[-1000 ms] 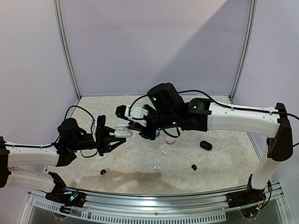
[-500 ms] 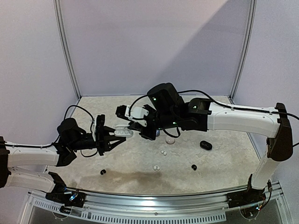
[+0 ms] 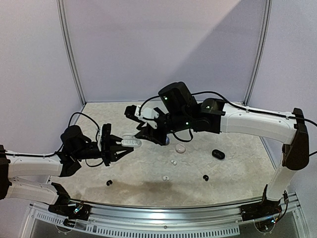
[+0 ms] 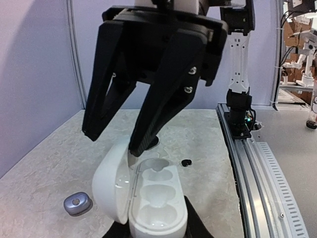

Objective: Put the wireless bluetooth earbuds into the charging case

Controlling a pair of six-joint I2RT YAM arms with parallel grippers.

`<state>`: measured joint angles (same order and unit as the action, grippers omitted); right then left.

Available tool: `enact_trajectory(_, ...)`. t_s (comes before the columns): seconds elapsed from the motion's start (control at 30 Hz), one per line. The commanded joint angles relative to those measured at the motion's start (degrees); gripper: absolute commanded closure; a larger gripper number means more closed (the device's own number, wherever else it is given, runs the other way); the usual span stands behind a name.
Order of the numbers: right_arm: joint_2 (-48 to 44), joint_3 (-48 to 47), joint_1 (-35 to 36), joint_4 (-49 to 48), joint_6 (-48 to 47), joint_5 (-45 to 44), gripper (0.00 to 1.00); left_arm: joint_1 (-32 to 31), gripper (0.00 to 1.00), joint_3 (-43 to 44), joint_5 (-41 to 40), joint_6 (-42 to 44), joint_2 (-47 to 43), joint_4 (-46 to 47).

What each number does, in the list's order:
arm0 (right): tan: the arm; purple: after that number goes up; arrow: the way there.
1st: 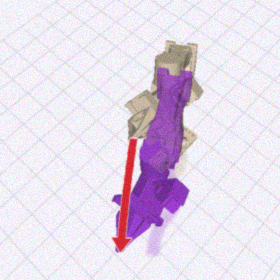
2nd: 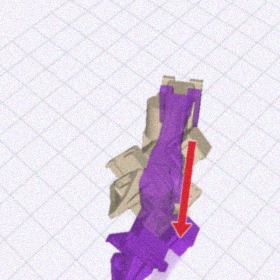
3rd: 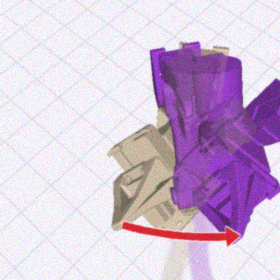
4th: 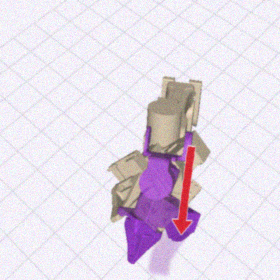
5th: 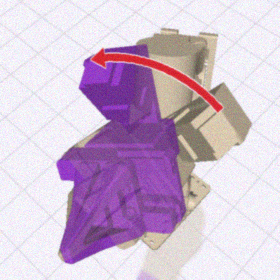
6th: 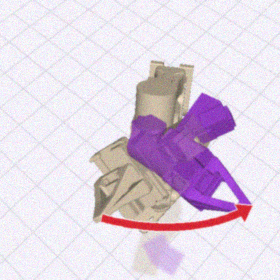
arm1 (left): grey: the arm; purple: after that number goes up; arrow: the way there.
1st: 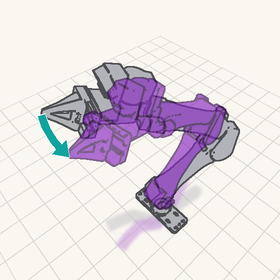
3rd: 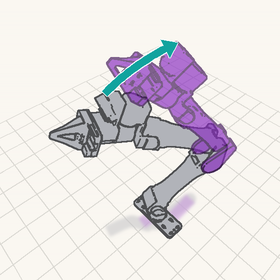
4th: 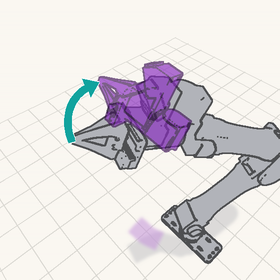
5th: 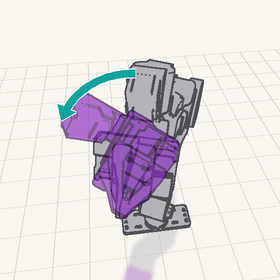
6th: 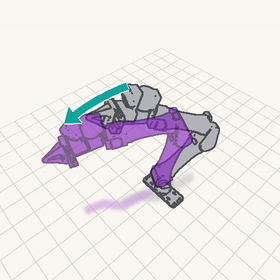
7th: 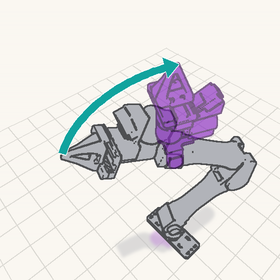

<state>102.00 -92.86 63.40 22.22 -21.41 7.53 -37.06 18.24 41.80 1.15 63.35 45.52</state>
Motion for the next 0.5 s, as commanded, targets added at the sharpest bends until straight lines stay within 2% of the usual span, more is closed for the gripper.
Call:
enact_trajectory(0.0, 2.27, -2.29, -2.61, 2.75, 4.53, 6.72, 0.67, -0.03, 1.00, -0.13, 2.99, 1.53, 0.41, -0.25)
enact_trajectory(0.3, 3.49, -3.83, -5.63, 4.17, 8.22, 12.03, 0.65, -0.03, 1.00, 0.13, 4.42, -0.11, 1.32, 0.40)
enact_trajectory(0.47, 3.91, -4.48, -5.61, 5.18, 7.97, 15.01, 0.60, -0.03, 1.00, 0.21, 2.42, -3.43, 1.94, 0.30)
